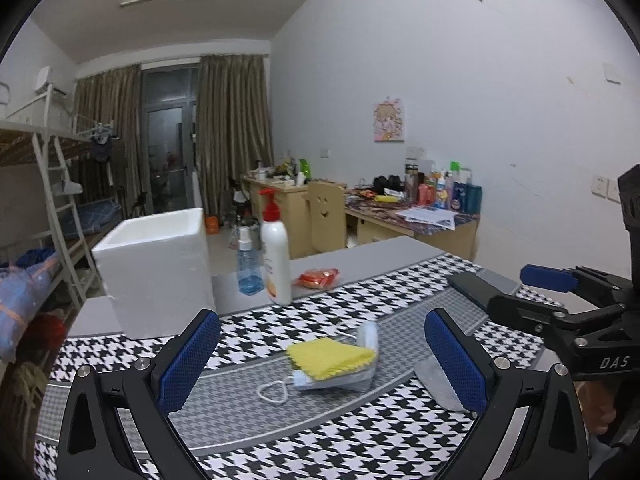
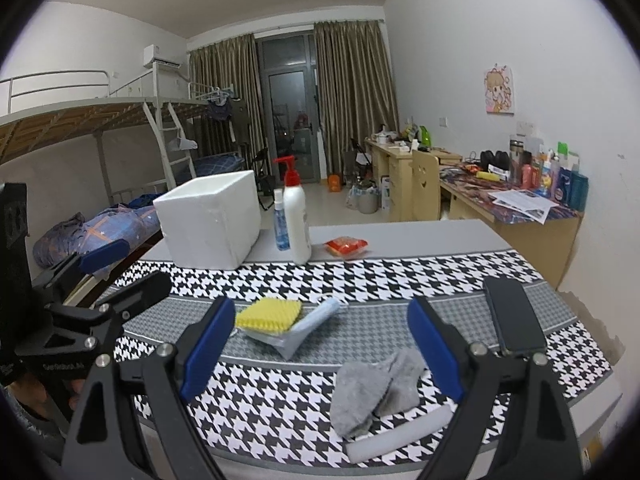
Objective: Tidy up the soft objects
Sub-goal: 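Move both grippers away from the foam box toward the grey sock, then lower the left gripper onto the grey sock and close on it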
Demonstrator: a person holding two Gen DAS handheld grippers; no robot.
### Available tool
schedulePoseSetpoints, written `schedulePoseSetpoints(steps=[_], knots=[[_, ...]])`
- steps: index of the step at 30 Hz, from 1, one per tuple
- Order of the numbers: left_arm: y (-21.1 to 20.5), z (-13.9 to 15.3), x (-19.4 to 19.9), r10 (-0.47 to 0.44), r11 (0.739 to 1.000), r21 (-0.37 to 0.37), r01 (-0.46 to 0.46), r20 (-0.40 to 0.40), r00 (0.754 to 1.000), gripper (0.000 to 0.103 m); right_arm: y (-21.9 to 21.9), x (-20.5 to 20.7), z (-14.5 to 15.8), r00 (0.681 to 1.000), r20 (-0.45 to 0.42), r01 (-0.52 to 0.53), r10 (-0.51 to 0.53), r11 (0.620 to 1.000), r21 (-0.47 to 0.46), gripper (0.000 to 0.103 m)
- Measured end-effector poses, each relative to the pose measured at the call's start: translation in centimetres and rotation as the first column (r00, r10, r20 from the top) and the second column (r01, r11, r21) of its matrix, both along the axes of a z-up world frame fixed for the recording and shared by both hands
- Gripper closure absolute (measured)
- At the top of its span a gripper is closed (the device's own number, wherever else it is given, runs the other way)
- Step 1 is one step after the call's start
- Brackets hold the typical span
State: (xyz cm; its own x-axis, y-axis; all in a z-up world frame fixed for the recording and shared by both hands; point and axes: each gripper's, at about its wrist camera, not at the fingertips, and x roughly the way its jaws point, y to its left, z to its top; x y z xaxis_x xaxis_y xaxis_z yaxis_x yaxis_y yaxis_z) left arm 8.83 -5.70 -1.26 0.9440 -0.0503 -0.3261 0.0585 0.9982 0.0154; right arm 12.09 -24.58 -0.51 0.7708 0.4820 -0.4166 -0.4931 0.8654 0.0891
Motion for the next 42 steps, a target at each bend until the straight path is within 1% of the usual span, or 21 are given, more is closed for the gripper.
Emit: schedulePoseSetpoints(steps=[15, 18, 32, 36, 42], knots=[[-1.9, -1.2, 1.2, -0.053, 0.999, -0.007, 0.052, -0.059, 0.997, 0.001, -2.1, -0.6, -1.4, 0.998, -0.031, 0.049, -0.05, 0.999, -0.001, 0.012], [-2.5, -1.6, 1.7, -0.065, 0.998, -0.004, 0.065, -0.071, 0.995, 0.001, -2.2, -0.6, -1.9, 0.997, -0.027, 0.071, -0.072, 0.997, -0.022, 0.012], [-4.9, -3.5, 3.9, -0.114, 0.993, -0.002, 0.114, -0.137, 0.984, 0.001, -4.6, 0.0, -4.2, 0.988, -0.096, 0.119, -0.12, 0.993, -0.015, 0.012], [-5.5, -3.9, 4.4, -0.125, 0.992, 0.005, 0.127, -0.149, 0.981, 0.001, -4.9, 0.1, -4.7, 0.985, -0.104, 0.136, -0.138, 0.99, -0.025, 0.012], [-6.2, -4.6, 5.0, -0.136, 0.99, 0.006, 0.139, -0.17, 0.976, 0.001, -5.8, 0.4, -5.2, 0.979, -0.123, 0.16, -0.161, 0.987, -0.013, 0.012]])
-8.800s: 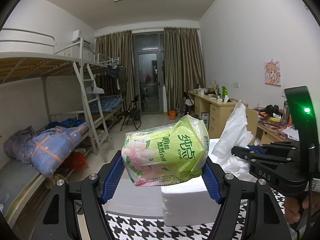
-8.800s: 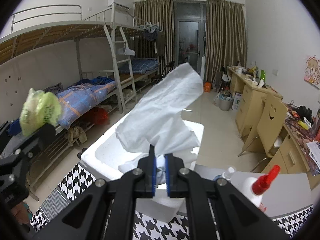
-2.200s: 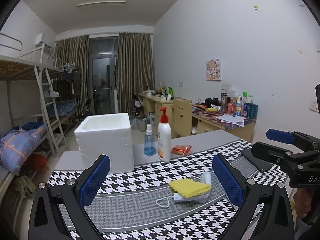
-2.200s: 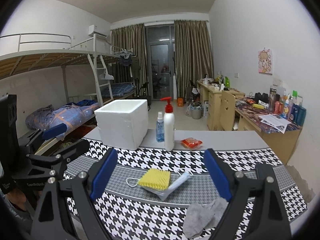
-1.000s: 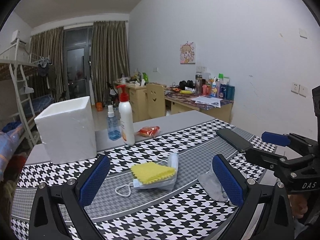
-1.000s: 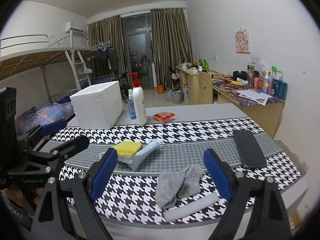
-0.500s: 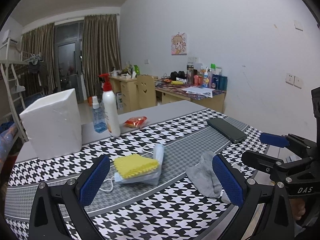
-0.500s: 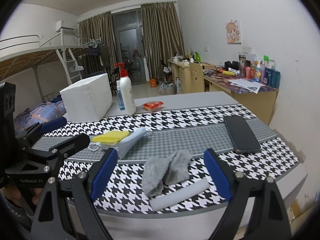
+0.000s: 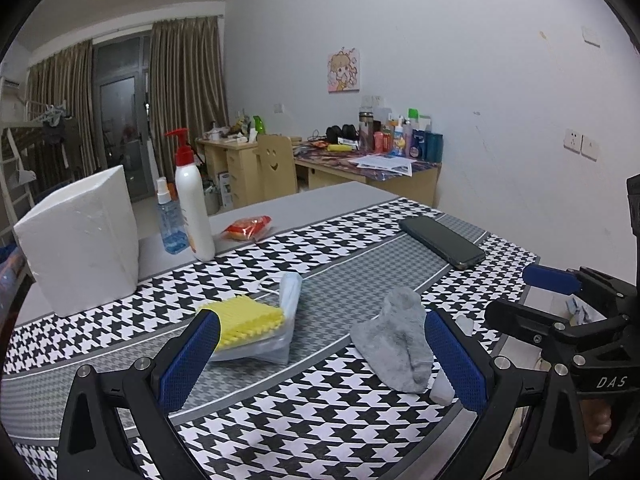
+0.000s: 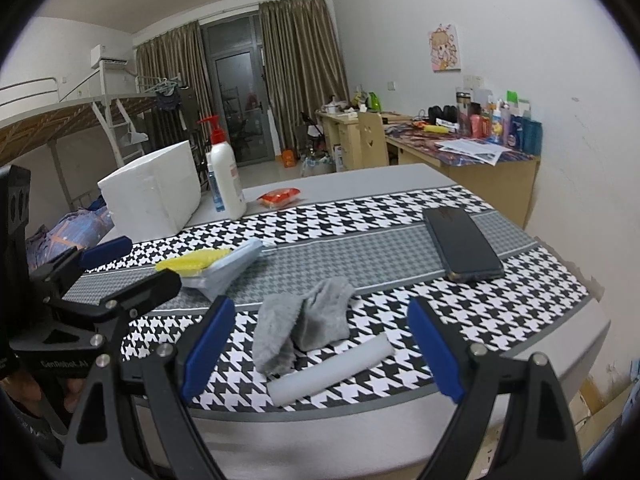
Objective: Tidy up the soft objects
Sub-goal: 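Lower the left gripper onto the grey sock and close on it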
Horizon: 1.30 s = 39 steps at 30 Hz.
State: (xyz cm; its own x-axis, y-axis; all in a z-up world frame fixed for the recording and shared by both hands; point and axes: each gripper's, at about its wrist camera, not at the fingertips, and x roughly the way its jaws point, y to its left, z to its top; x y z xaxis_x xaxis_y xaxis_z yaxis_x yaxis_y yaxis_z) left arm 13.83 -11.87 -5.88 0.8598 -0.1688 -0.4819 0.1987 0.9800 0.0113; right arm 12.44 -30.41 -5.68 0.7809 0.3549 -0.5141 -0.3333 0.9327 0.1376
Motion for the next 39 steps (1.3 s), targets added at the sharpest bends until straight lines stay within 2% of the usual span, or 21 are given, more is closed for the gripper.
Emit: schedulePoseSetpoints(steps=[18, 29, 33, 39], knots=[[-2.8, -2.2, 2.5, -0.047, 0.998, 0.035, 0.05, -0.1, 0.994, 0.001, -1.8, 0.6, -2.3, 0.995, -0.052, 0.083, -0.084, 0.996, -0.026, 0.012], [-3.9, -3.7, 4.0, -0.083, 0.996, 0.021, 0.089, -0.19, 0.978, 0.001, -3.1, 1.3, -4.0, 0.989, -0.106, 0.105, -0.107, 0.994, -0.016, 0.012], [-4.5, -4.4, 4.5, -0.081, 0.994, 0.05, 0.094, -0.217, 0.973, 0.001, -3.8, 1.4, -4.2, 0.986, -0.119, 0.116, -0.116, 0.993, -0.005, 0.012], [-4.9, -5.0, 5.1, -0.084, 0.994, 0.05, 0.099, -0.245, 0.966, 0.001, -4.1, 1.5, -4.4, 0.986, -0.127, 0.107, -0.105, 0.994, 0.012, 0.012]])
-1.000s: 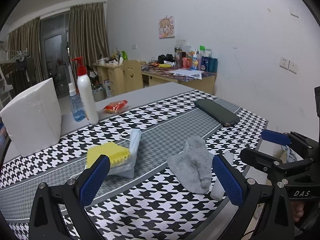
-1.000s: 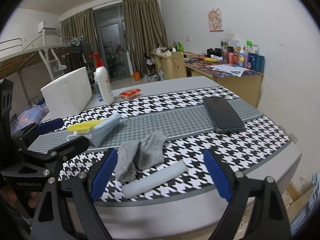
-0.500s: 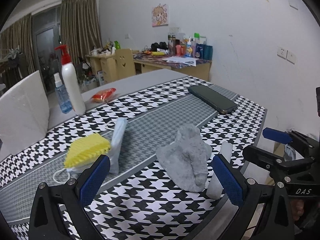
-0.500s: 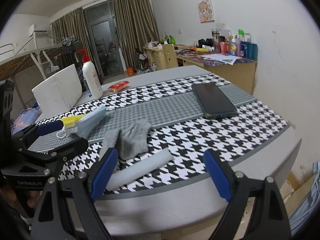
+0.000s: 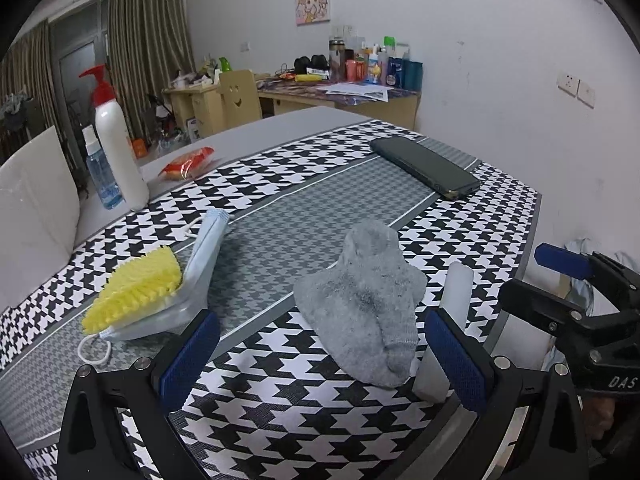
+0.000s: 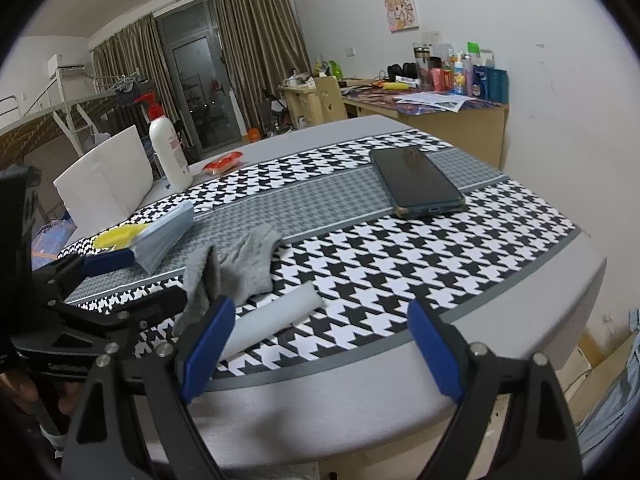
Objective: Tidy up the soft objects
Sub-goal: 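Lower the left gripper onto the grey sock and close on it, then move the right gripper to the white foam tube while the left holds the sock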
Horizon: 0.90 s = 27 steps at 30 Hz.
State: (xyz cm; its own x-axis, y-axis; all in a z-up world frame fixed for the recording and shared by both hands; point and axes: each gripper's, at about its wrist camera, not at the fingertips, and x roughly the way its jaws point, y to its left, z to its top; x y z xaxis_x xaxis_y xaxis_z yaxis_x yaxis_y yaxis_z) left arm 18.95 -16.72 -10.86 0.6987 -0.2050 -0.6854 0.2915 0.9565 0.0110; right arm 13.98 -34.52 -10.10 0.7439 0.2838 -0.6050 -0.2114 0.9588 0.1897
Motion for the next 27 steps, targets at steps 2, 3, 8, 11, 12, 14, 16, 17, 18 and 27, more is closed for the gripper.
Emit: schedulePoseSetpoints(steps=[2, 3, 8, 11, 12, 14, 16, 17, 18, 27], knots=[[-0.1, 0.0, 0.2, -0.002, 1.0, -0.002, 0.002, -0.003, 1.0, 0.002, 0.0, 0.1, 0.0, 1.0, -0.001, -0.004, 0.004, 1.0, -0.004, 0.012], [-0.2, -0.1, 0.4, -0.004, 1.0, -0.003, 0.004, -0.006, 1.0, 0.003, -0.1, 0.2, -0.1, 1.0, -0.003, -0.003, 0.003, 1.0, -0.009, 0.012], [-0.7, -1.1, 1.8, -0.02, 0.999, -0.027, 0.018, -0.071, 0.997, 0.021, -0.6, 0.7, -0.8, 1.0, -0.019, 0.007, -0.007, 1.0, 0.005, 0.012], [-1.0, -1.5, 2.3, -0.031, 0.999, -0.043, 0.027, -0.108, 0.994, 0.027, -0.7, 0.7, -0.9, 1.0, -0.017, 0.004, -0.004, 1.0, 0.006, 0.012], [-1.1, -1.5, 2.4, -0.031, 0.999, -0.044, 0.027, -0.108, 0.994, 0.031, -0.7, 0.7, -0.9, 1.0, -0.013, 0.004, -0.004, 1.0, 0.005, 0.012], [-1.2, -1.6, 2.4, -0.037, 0.999, -0.039, 0.033, -0.111, 0.993, 0.037, -0.6, 0.7, -0.9, 1.0, -0.012, -0.002, 0.002, 1.0, 0.006, 0.012], [-1.5, -1.8, 2.6, -0.046, 0.999, -0.034, 0.042, -0.125, 0.991, 0.048, -0.5, 1.0, -1.0, 1.0, -0.019, -0.009, 0.009, 1.0, 0.007, 0.012], [-1.6, -2.0, 2.7, -0.049, 0.998, -0.035, 0.044, -0.136, 0.989, 0.05, -0.4, 1.1, -1.1, 1.0, -0.024, -0.012, 0.012, 1.0, 0.007, 0.012], [-1.5, -1.9, 2.7, -0.045, 0.999, -0.034, 0.04, -0.133, 0.99, 0.054, -0.3, 1.2, -1.1, 0.999, -0.03, -0.015, 0.015, 1.0, 0.005, 0.012], [-1.0, -1.9, 2.8, -0.031, 0.998, -0.053, 0.024, -0.136, 0.99, 0.087, 1.3, 1.4, -1.3, 0.998, -0.06, -0.027, 0.026, 1.0, -0.003, 0.012]])
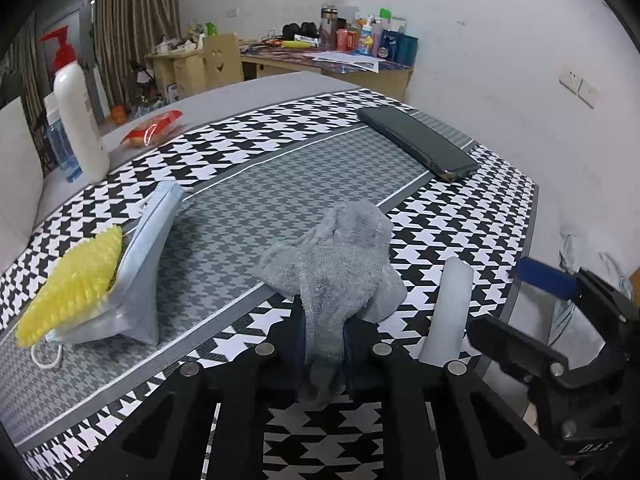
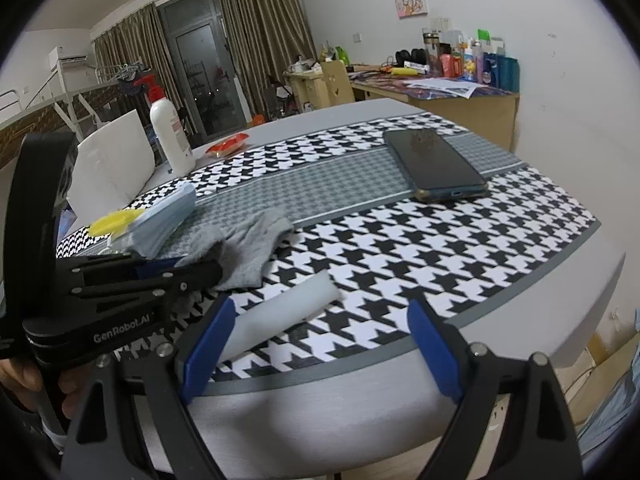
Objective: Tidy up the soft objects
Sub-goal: 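Move the right gripper to the white foam tube while the left holds the sock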
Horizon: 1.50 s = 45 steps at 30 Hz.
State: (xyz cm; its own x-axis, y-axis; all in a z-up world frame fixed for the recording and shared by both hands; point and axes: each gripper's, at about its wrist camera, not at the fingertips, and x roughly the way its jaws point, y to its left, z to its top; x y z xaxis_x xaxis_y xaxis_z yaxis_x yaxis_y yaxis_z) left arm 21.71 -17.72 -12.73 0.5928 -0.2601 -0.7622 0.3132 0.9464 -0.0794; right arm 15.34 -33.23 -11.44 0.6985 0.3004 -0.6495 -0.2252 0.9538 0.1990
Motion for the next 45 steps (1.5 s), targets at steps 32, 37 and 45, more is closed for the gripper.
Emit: schedulePoseSetpoints(steps=[32, 37, 45], knots=[[4.2, 2.9, -4.2, 0.04, 0.999, -0.023, -0.036, 0.177, 0.983, 0.087, 4.3, 0.8, 1.7, 0.992, -0.053, 0.107, -0.112, 0.99, -0.09, 0.099], [4.6, 3.2, -4.5, 0.044, 0.999, -0.034, -0.038, 0.186, 0.982, 0.087, 4.3, 1.2, 1.2, 0.992, -0.089, 0.084, -0.092, 0.993, -0.084, 0.101], [4.8, 3.2, -4.7, 0.048, 0.998, -0.041, -0.041, 0.184, 0.982, 0.087, 4.1, 0.3, 1.1, 0.984, -0.139, 0.102, -0.108, 0.994, -0.047, 0.071]])
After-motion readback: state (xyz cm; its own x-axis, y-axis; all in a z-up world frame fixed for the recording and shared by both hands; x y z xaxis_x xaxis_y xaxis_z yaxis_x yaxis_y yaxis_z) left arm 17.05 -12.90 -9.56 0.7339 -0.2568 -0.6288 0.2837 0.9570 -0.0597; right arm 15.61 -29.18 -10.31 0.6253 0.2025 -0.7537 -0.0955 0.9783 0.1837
